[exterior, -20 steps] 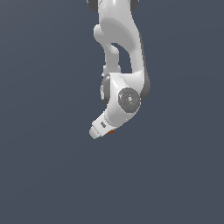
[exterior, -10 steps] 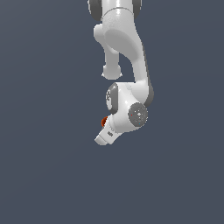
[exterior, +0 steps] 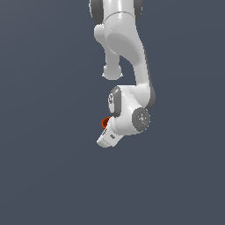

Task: Pick up the object and move it to a goal position.

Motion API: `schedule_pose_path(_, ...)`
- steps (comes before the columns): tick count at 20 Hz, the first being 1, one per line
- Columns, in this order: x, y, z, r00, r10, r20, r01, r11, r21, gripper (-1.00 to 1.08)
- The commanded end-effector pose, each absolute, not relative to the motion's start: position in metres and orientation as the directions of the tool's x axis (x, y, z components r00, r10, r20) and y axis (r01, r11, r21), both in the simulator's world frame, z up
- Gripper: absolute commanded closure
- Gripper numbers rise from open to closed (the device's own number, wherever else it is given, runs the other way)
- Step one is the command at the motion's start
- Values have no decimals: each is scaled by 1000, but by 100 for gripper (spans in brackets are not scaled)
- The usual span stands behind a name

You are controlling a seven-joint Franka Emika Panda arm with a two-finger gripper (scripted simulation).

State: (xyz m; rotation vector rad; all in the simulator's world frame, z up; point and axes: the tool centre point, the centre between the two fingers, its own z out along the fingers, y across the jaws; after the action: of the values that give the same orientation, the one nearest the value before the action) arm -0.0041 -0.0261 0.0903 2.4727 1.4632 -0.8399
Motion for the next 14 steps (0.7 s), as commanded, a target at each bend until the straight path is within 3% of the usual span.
schedule_pose_path(1, -5, -27, 89, 368, 762, -533, 844, -514, -151, -20)
schedule_pose_path(12, -17, -38, 66, 363, 764, -534, 846, -510, -154, -20)
schedule_pose_path(13, -17, -38, 66, 363, 764, -534, 846, -510, -154, 108)
schedule_pose_path(14, -17, -38, 66, 363, 764, -534, 846, -510, -154, 108)
